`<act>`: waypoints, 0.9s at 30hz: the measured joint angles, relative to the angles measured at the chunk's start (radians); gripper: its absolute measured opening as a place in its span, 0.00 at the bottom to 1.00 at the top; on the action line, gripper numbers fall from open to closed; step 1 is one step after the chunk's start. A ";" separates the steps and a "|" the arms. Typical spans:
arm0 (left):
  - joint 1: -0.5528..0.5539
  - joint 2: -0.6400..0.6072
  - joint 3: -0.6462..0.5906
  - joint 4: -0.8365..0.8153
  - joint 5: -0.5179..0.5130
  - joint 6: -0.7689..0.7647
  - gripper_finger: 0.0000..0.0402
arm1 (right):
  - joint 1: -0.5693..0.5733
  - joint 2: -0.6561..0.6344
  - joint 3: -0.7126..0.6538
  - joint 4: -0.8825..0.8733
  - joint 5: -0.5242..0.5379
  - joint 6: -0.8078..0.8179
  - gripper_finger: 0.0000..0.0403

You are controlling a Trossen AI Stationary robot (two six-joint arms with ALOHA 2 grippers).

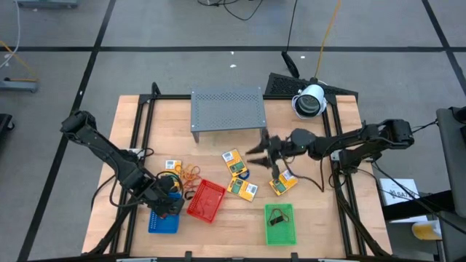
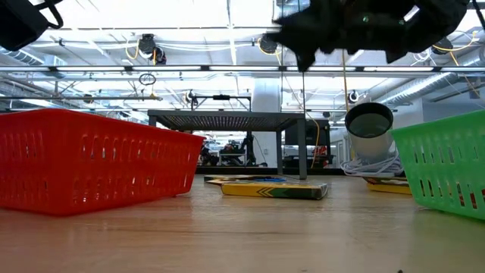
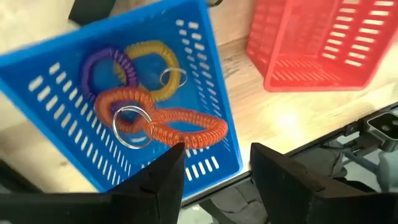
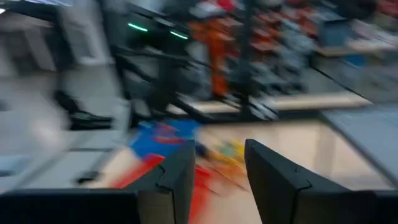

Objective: Pick & Place Office Desk Supplies
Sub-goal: Put the orange spring keychain into the blue basket, then put the blue spring keychain into the blue basket

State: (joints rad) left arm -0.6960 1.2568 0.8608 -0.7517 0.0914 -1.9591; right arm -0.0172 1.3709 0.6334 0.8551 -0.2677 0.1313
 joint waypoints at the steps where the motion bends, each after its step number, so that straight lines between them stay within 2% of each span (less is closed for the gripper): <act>1: 0.000 0.000 0.000 -0.001 -0.017 0.019 0.47 | 0.018 0.016 0.000 0.046 -0.014 0.000 0.33; 4: 0.000 0.000 0.000 -0.001 -0.086 0.080 0.47 | 0.055 0.069 0.000 0.165 -0.022 -0.009 0.33; 8: -0.008 0.000 0.000 -0.001 -0.139 0.152 0.47 | 0.065 0.108 0.005 0.236 -0.021 0.029 0.33; 13: -0.044 0.000 0.000 -0.009 -0.186 0.238 0.47 | 0.079 0.115 0.043 0.254 -0.021 0.067 0.33; 20: -0.125 0.000 0.000 -0.007 -0.267 0.282 0.47 | 0.125 0.114 0.098 0.272 -0.022 0.056 0.33; 27: -0.178 0.000 0.000 -0.006 -0.455 0.331 0.47 | 0.124 0.114 0.099 0.270 0.002 0.084 0.33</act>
State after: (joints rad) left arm -0.8737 1.2564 0.8612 -0.7582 -0.3637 -1.6278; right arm 0.1070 1.4845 0.7322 1.1248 -0.2661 0.2154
